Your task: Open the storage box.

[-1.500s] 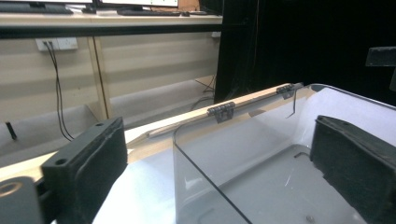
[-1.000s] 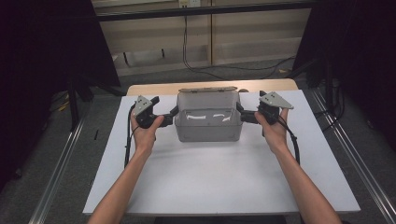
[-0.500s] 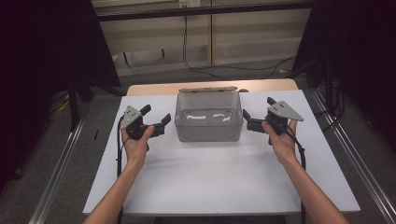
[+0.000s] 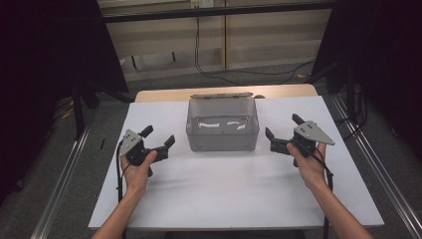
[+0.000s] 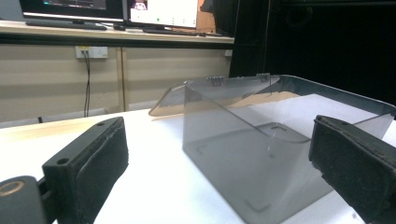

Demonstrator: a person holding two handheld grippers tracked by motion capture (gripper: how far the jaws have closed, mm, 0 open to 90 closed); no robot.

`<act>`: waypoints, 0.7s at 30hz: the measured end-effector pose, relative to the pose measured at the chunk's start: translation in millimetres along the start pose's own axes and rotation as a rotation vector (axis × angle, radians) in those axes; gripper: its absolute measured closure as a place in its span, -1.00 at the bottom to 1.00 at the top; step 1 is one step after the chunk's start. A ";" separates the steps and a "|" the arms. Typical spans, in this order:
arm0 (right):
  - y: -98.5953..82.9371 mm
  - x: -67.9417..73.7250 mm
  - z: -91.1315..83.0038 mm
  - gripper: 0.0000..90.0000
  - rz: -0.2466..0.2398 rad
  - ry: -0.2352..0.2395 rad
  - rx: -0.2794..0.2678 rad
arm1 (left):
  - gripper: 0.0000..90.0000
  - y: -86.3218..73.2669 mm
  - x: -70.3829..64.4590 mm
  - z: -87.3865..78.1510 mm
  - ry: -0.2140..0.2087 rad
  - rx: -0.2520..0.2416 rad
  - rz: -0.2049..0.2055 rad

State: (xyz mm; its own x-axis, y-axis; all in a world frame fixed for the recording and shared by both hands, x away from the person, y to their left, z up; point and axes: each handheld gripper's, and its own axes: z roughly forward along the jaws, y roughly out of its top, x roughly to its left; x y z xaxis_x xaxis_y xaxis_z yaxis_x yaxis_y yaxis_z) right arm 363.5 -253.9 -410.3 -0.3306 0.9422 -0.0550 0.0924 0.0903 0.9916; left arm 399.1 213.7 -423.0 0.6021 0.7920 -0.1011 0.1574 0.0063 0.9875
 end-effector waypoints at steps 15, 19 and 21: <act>-11.3 1.2 -44.1 -1.00 0.006 -0.028 -0.010 | -0.90 -10.7 -3.5 -40.6 0.041 0.024 -0.010; -13.1 1.2 -54.1 -1.00 0.011 -0.039 -0.004 | -0.90 -13.8 -6.2 -50.8 0.053 0.020 -0.013; -14.9 1.1 -60.5 -1.00 0.008 -0.048 -0.002 | -0.90 -15.0 -7.6 -55.8 0.058 0.024 -0.004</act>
State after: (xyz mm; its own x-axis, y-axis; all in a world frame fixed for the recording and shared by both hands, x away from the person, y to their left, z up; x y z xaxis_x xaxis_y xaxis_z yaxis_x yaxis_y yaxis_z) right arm 304.9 -273.7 -418.1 -0.2841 0.9574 -0.0521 0.0930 0.0816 0.9923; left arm 348.5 241.7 -430.2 0.5556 0.8258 -0.0969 0.1786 -0.0047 0.9839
